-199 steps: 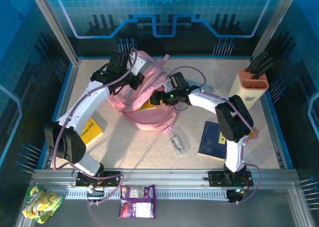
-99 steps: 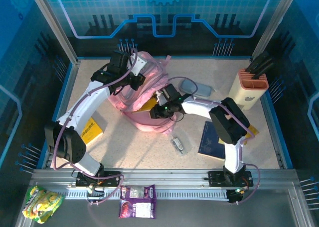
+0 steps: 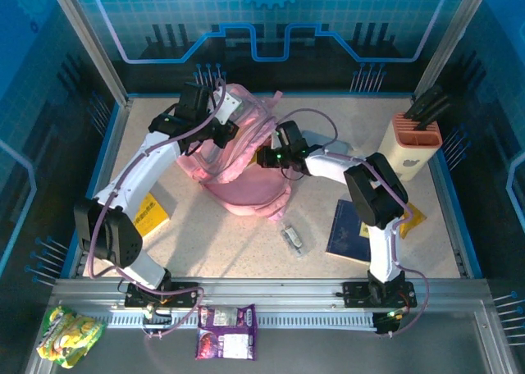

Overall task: Pack the student bag
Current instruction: Place the book in the student bag, then close the student bag at the center of the table.

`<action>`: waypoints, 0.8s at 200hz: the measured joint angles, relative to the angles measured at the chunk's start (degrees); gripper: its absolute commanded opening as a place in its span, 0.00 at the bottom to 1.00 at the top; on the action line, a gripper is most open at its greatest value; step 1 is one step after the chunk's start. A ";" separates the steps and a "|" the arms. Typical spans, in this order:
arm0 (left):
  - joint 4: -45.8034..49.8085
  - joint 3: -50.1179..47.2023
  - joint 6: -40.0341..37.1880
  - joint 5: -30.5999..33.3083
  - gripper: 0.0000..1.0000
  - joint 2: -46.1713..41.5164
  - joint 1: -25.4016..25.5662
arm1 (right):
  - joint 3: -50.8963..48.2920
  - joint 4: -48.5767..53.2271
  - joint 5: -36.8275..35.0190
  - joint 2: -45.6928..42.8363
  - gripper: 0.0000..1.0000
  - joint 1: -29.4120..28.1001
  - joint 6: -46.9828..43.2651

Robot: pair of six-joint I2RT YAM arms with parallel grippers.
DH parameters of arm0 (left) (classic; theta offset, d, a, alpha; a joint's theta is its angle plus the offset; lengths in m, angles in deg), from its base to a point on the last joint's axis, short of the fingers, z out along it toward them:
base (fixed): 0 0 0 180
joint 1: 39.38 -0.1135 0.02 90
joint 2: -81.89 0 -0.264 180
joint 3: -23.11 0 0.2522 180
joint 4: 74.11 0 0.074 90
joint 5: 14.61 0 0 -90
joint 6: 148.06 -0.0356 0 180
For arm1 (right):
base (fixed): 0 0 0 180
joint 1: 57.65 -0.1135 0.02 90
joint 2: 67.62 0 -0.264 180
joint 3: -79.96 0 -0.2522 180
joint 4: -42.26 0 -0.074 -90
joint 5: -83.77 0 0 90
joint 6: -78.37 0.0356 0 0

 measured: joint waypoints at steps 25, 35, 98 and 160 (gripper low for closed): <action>0.90 0.63 -0.63 -0.74 0.00 0.70 -0.39 | -1.51 -2.23 0.98 -0.81 0.18 0.07 -0.15; 1.09 0.92 -0.81 -0.90 0.00 1.07 -0.44 | -4.59 -3.63 1.84 -2.84 0.20 -0.20 -0.42; -0.20 -2.67 0.79 -2.67 0.08 1.92 -0.33 | -19.08 3.54 0.37 -28.94 0.39 -0.02 -2.45; -6.05 -12.87 14.38 -2.64 0.58 -0.24 5.09 | -19.19 24.30 -7.08 -41.81 0.60 5.27 -2.71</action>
